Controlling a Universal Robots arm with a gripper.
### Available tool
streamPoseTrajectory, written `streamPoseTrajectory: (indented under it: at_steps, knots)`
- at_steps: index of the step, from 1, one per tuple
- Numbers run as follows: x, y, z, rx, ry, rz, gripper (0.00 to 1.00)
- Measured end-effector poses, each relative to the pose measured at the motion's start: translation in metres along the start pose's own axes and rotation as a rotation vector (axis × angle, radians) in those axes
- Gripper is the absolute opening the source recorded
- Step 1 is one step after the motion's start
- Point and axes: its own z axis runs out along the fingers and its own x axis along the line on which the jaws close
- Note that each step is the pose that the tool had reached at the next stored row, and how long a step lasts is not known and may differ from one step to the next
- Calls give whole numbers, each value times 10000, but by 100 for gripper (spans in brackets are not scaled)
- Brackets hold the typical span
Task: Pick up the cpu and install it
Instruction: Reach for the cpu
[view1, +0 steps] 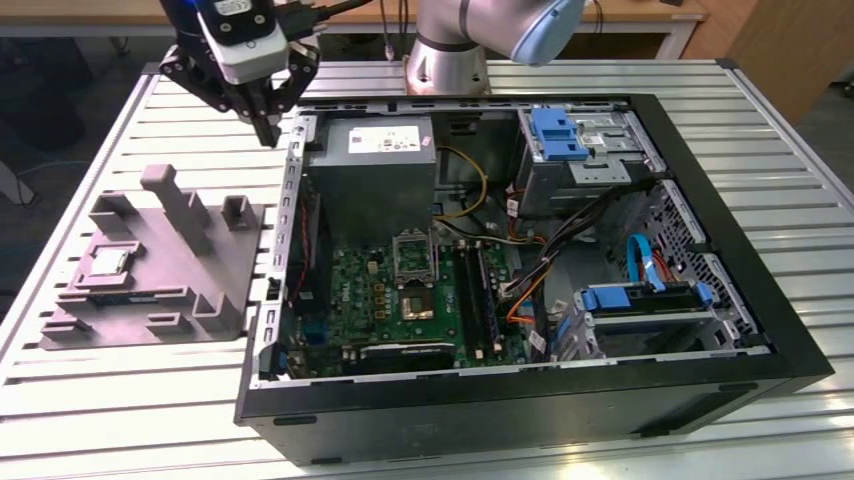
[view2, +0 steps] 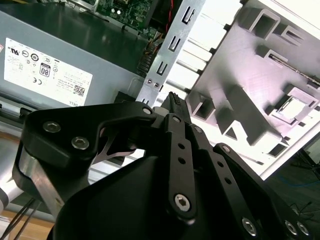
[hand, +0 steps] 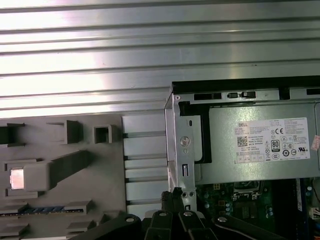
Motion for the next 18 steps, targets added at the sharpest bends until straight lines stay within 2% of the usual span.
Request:
streamPoseTrajectory:
  at_steps: [18]
  knots:
    - [50,-4,16,0,0,-1,11]
